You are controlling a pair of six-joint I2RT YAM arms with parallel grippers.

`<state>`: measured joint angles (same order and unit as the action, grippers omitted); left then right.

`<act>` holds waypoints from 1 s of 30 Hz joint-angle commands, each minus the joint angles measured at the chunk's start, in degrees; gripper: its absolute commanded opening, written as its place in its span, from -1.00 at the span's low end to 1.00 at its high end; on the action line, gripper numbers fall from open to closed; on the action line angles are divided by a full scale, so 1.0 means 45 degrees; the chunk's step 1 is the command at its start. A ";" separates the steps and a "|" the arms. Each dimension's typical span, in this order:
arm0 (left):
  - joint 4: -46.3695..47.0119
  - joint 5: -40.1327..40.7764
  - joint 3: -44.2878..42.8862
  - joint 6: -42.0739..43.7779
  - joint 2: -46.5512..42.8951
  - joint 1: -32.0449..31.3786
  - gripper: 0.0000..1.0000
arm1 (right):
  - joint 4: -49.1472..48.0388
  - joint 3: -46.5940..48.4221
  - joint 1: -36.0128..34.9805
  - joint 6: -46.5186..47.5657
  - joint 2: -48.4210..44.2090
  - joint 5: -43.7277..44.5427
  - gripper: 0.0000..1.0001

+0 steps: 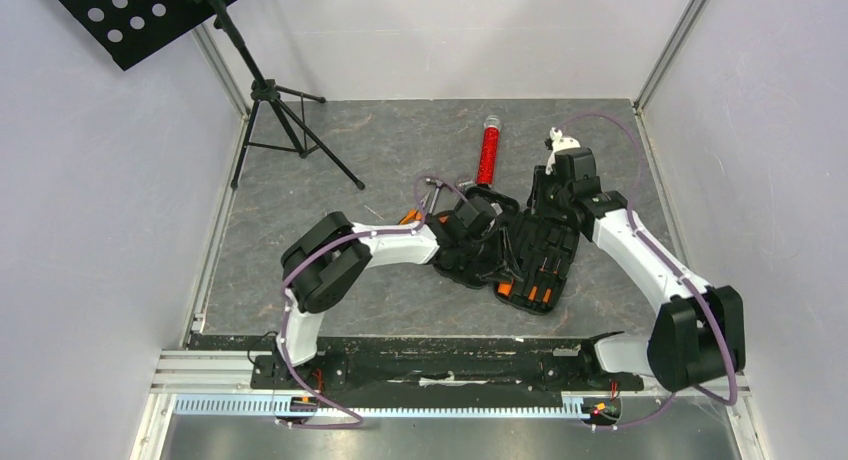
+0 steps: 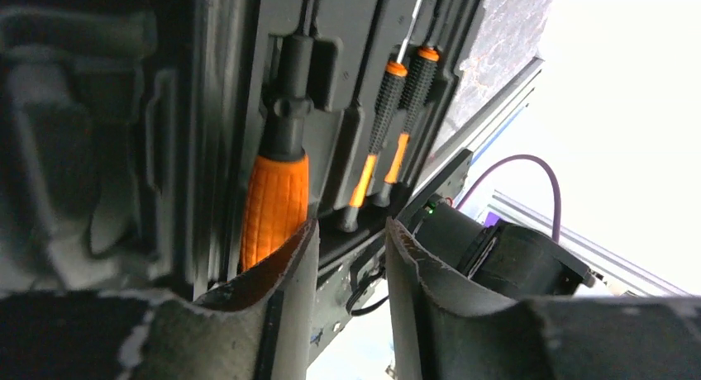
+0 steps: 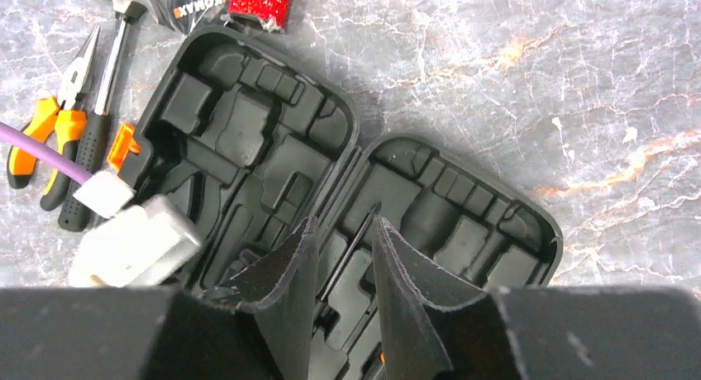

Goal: Pack the tool kit
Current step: Adjust the screwdriver in the toolbox, then adjust the toolbox at the center of the board.

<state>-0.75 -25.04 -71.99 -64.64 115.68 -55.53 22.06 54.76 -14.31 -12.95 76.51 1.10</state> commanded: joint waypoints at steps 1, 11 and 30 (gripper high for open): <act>-0.1673 0.1728 -0.0330 0.1653 -0.2052 0.0111 -0.12 | 0.0196 -0.1132 -0.0012 -0.0008 -0.1010 -0.0712 -0.35; -0.5094 0.5132 0.2180 0.4153 -0.6764 0.2322 0.03 | -0.0133 -0.3649 -0.1910 -0.0883 -0.2258 -0.0456 -0.40; -0.7724 1.0266 0.1330 0.9627 -1.0116 0.6498 0.03 | 0.0421 -0.3071 -0.2523 -0.1517 -0.0660 0.0284 -0.86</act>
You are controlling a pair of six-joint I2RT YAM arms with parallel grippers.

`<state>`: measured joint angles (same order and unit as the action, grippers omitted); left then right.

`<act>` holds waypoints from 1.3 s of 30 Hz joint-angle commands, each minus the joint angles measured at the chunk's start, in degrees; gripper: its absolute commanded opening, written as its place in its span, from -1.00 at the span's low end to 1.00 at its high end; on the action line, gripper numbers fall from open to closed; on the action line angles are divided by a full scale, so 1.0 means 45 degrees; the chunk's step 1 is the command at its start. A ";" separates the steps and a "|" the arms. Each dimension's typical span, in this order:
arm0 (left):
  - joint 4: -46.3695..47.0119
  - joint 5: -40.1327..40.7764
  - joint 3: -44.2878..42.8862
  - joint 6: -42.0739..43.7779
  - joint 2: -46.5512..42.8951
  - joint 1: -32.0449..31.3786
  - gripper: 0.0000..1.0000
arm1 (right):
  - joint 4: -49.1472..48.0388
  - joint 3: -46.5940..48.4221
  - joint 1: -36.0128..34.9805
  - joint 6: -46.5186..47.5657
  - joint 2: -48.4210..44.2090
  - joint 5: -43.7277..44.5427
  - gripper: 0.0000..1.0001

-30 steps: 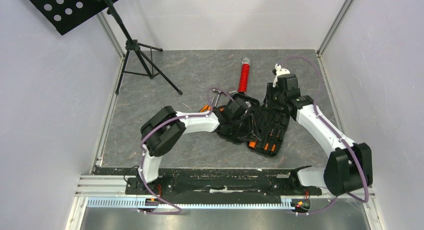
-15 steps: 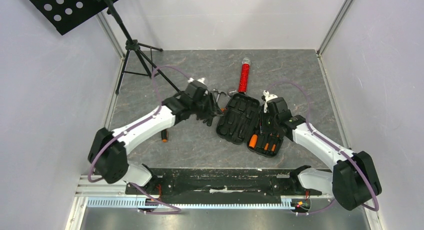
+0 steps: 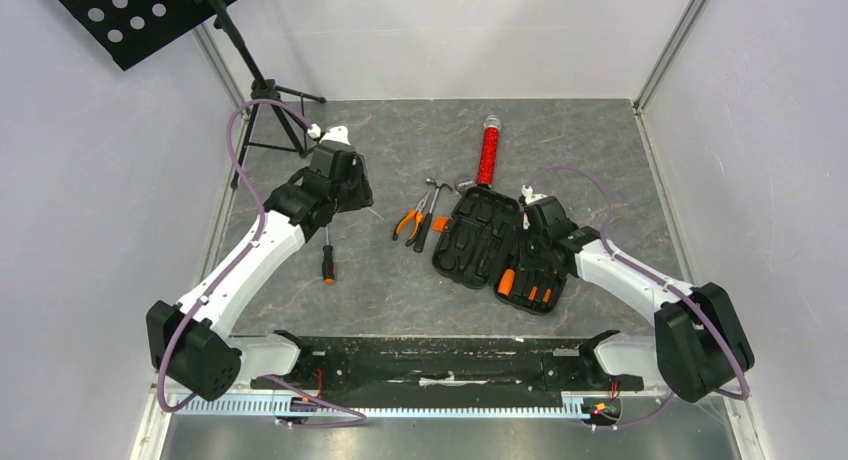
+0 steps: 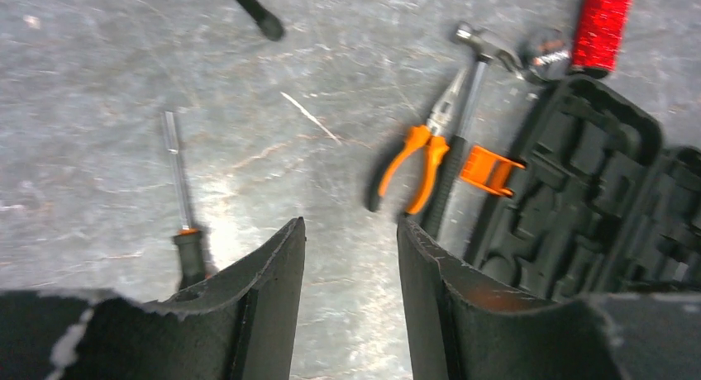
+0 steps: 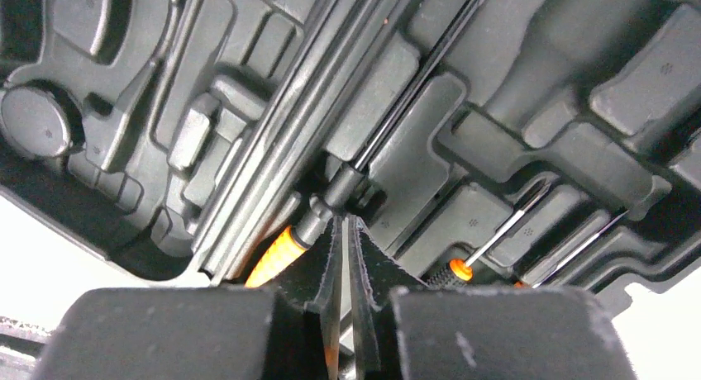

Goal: Pack the tool kit
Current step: Adjust the toolbox at the center of the board.

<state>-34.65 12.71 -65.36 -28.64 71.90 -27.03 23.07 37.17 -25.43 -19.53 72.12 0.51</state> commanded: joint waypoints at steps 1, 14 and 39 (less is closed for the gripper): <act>-0.0143 0.2156 -0.0026 0.1775 -0.0449 0.0195 0.04 | 0.0205 0.0861 -0.0040 -0.0055 0.0352 0.0396 -0.86; 0.0026 0.3692 0.0565 0.2482 -0.0901 0.0342 0.03 | 0.0983 0.2089 -0.0050 -0.0250 0.0512 0.0023 -0.81; 0.0025 0.4676 0.0575 0.2771 -0.1259 0.0420 0.03 | 0.0521 -0.1292 -0.0049 -0.0064 0.2684 0.1277 -0.94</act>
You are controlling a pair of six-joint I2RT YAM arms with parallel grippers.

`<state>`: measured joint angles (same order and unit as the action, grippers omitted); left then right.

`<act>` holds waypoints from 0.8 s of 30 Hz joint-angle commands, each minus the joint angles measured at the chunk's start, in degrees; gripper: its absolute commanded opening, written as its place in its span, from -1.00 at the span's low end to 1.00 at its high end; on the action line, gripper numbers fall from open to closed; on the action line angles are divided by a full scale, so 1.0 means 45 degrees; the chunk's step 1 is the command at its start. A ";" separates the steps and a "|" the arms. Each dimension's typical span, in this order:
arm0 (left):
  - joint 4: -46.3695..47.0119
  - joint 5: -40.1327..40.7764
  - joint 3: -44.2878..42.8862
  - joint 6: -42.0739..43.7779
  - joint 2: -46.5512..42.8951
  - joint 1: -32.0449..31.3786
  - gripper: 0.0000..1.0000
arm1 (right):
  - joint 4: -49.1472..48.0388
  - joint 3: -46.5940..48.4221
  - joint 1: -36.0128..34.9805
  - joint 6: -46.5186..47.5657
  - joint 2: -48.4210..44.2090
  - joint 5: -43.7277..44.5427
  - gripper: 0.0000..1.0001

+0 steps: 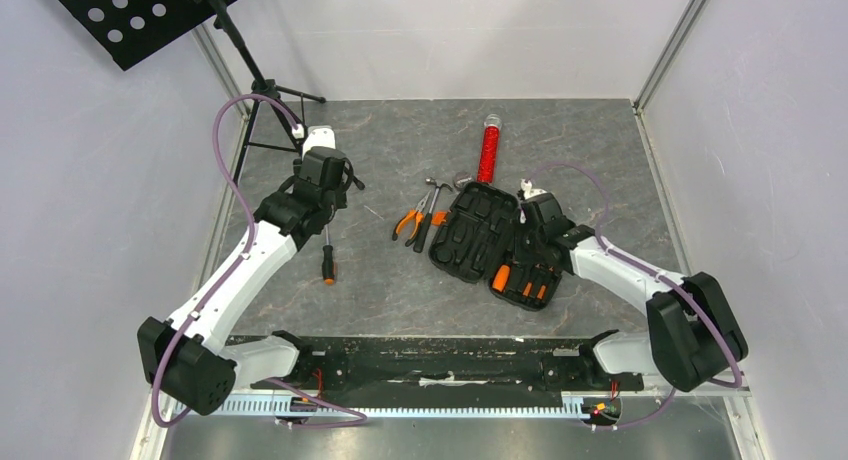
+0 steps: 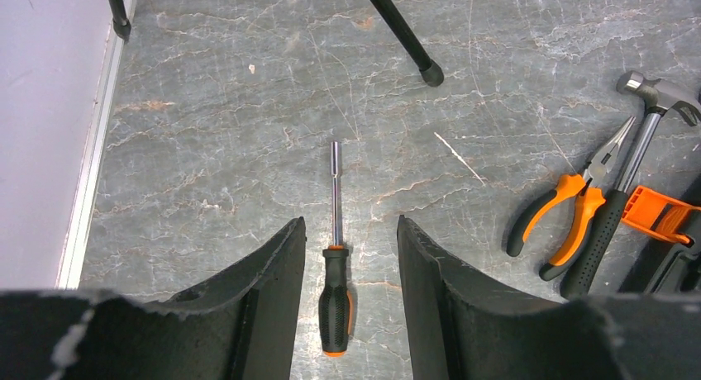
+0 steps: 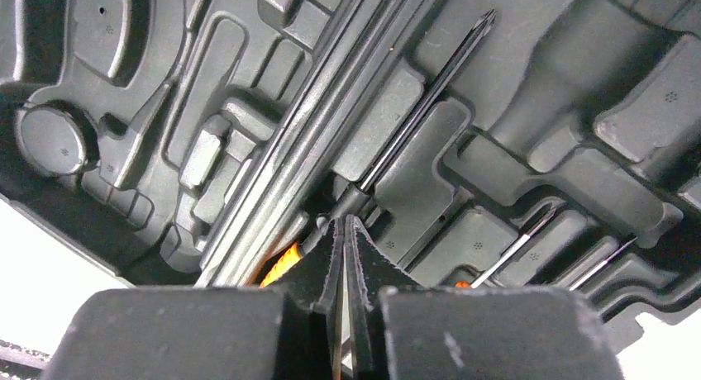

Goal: Pack the tool kit
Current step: Adjust the toolbox at the center of the board.

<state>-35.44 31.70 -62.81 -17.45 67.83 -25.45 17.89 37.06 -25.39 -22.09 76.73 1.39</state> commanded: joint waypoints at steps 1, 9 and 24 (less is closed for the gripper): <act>0.0231 0.0484 0.0020 0.0269 -0.0367 0.0070 0.03 | 0.1803 -0.0852 -0.0061 0.0610 0.1417 0.0965 -0.93; 0.0278 0.0645 0.0068 0.0227 -0.0524 0.0102 0.03 | 0.2938 0.4447 -0.0417 0.1412 0.0539 0.0809 -0.39; 0.0417 0.0712 0.0226 0.0158 -0.0457 0.0146 0.05 | 0.1195 0.3539 -0.1206 -0.0072 0.2566 0.2294 0.01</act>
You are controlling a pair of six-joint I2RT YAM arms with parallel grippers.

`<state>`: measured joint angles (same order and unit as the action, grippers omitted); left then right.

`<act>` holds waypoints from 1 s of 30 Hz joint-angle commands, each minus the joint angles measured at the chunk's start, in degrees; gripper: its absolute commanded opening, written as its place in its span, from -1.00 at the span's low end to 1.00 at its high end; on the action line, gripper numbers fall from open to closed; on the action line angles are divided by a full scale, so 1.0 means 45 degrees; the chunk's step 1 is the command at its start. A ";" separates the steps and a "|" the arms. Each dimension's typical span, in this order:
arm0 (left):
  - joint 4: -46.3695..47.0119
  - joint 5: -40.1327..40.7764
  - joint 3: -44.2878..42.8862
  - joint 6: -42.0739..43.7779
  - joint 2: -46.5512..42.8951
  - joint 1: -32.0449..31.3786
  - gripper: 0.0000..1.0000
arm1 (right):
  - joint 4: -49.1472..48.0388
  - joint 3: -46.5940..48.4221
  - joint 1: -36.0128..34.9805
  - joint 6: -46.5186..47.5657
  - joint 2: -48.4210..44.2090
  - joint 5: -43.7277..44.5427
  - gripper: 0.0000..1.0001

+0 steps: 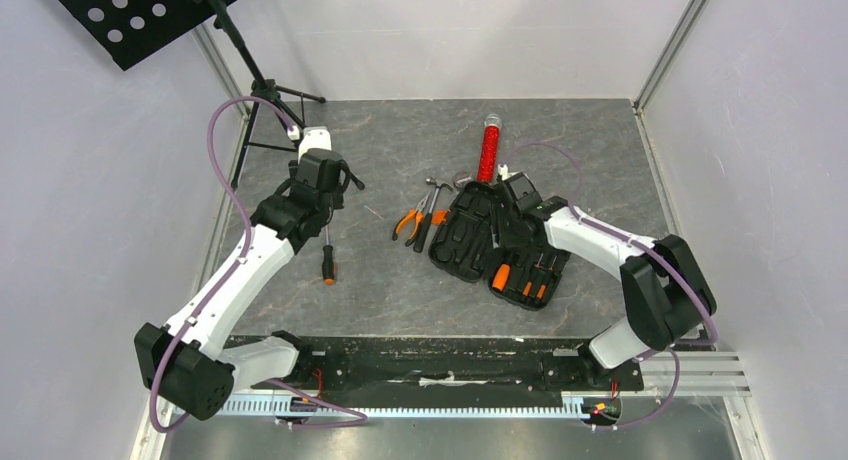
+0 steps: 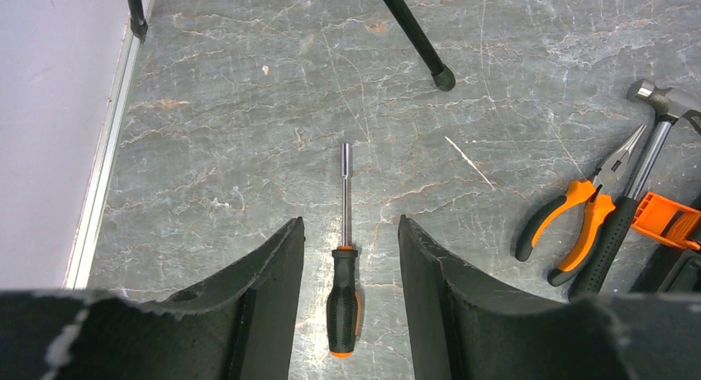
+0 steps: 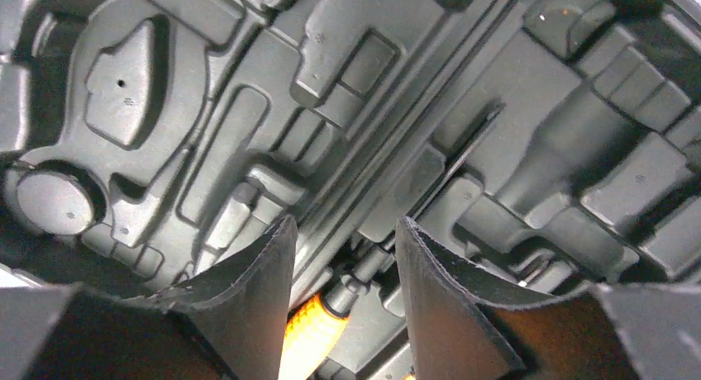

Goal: Pack the tool kit
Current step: Adjust the toolbox at the center of the board.

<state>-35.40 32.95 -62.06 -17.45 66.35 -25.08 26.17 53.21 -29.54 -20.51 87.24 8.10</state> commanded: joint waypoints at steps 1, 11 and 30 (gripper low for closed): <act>0.0372 0.0487 0.0080 0.0104 -0.0107 0.0066 0.12 | -0.0661 -0.0175 -0.0329 -0.0441 0.0273 0.0855 0.02; -0.1137 -0.0208 0.0548 -0.1583 0.0350 0.0925 0.37 | -0.0816 -0.2629 -0.0511 0.0341 -0.0537 0.0448 -0.01; -0.0554 -0.4629 0.3069 -0.3851 0.3533 0.3347 0.25 | -0.2200 -0.4055 -0.0535 0.2248 -0.2370 -0.1162 -0.16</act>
<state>-40.12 14.35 -47.81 -31.33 80.36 -10.55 14.61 36.62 -31.64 -13.52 75.05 5.96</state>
